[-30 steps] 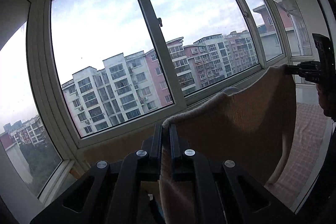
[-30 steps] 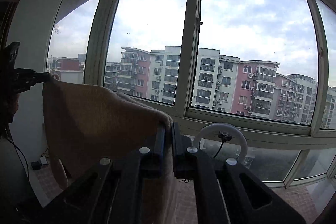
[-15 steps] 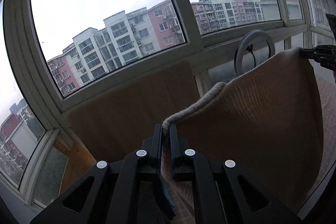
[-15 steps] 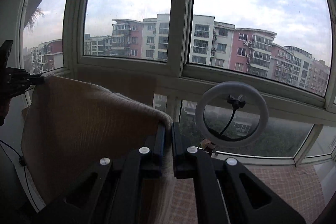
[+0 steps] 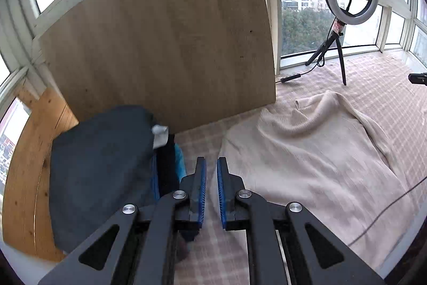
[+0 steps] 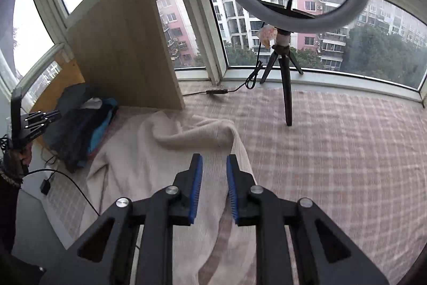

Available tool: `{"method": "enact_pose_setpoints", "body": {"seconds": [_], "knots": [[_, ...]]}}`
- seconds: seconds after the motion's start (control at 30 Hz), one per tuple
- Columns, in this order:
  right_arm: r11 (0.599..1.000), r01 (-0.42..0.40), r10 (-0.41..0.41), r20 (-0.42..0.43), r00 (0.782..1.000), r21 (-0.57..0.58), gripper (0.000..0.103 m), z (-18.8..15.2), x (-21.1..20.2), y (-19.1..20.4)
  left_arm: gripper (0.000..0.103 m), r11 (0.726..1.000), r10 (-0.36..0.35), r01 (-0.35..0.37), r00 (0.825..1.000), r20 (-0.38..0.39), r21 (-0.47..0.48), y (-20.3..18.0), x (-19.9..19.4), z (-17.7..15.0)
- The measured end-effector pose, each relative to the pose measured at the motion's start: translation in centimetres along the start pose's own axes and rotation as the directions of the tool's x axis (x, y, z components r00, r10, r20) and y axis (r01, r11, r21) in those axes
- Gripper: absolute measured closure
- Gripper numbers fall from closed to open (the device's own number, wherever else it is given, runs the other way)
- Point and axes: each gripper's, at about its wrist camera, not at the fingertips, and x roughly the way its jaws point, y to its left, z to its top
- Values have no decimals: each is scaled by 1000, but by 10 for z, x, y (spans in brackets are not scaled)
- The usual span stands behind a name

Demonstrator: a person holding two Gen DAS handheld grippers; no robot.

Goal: Fold clothes

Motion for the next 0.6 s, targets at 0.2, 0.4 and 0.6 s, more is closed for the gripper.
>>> {"method": "enact_pose_setpoints", "body": {"seconds": [0.2,0.4,0.6], "knots": [[977,-189,183,71,981,101,44,-77,-92,-15,76,981,-117,95,986,-121,-170,-2,-32,-99],[984,64,-50,-92,995,166,32,-147,-40,-5,71,957,-184,114,949,-256,-265,-60,12,-173],[973,171,-122,-286,950,154,32,-190,53,7,71,951,-181,73,919,-351,-299,-101,55,-193]]}}
